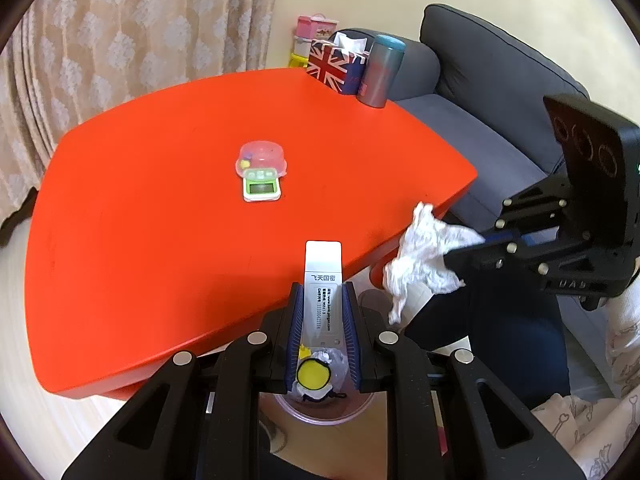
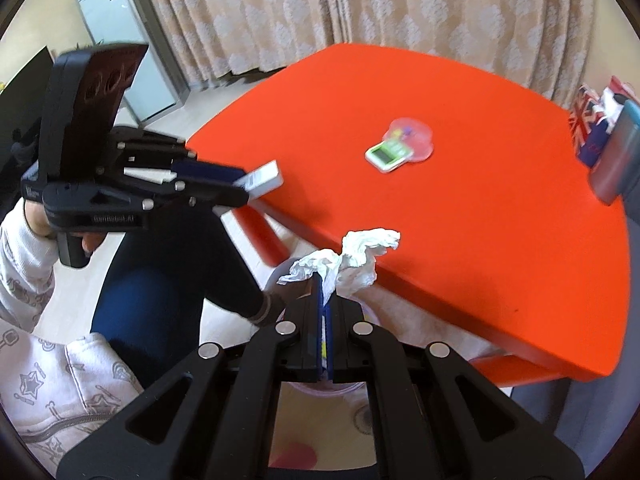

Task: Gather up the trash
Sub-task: 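Carry the tissue over the bin and open the right gripper while the left carries the card, then lower the white card into the bin and open the left gripper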

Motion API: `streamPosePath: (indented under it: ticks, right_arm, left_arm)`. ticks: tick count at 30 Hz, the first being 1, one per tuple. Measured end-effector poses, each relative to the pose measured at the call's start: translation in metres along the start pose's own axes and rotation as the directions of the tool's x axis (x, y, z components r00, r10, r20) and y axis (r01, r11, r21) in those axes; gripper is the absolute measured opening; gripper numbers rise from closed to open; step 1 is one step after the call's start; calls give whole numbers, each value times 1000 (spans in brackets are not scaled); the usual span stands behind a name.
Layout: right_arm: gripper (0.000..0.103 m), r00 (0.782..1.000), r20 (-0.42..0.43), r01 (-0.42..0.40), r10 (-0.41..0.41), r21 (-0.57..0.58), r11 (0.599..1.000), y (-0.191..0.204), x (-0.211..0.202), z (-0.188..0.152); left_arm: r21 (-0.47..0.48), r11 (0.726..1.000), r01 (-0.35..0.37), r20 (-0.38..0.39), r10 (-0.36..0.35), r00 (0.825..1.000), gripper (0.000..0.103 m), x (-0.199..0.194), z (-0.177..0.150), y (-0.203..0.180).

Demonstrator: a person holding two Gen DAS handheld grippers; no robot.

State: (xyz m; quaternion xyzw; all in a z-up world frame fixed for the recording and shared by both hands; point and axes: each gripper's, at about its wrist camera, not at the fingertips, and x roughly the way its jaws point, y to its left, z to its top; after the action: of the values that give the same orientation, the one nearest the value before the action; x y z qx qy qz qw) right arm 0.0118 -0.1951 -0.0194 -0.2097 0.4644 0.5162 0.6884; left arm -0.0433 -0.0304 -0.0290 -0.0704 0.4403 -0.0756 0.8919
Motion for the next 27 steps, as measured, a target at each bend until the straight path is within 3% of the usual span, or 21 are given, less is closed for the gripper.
streamPosePath:
  ticks: [11,13,15,17,21,27]
  right_arm:
    - [4,998,-47,-32,32,-9,999,1,20,-5]
    - [22,998,-50,-30,29,-5,1000,0,21,-6]
    - [72,998,-39,-47,47,7,999,-1,20,-8]
    - [76,998,-25,-57,58,18,998,-2,18,-7]
    - [95,1000,-15,-22,23,40,999,-6,16,-5]
    - [99,999,-3,33,-33,71,997,-13,11,-4]
  left_arm:
    - [-12,1000,0,-7,0,1000,19,0,-5,5]
    - [-11,1000,1,-8,-1,1000,19,0,-5,5]
    - [-11,1000,4,-9,-4,1000,19,2,-5,4]
    - [-10,1000,5,-10,-6,1000,19,2,-6,4]
    - [-5,1000,13,-19,-13,1000,19,4,-8,2]
    - [1,1000,22,-30,-22,999,19,7,-10,-3]
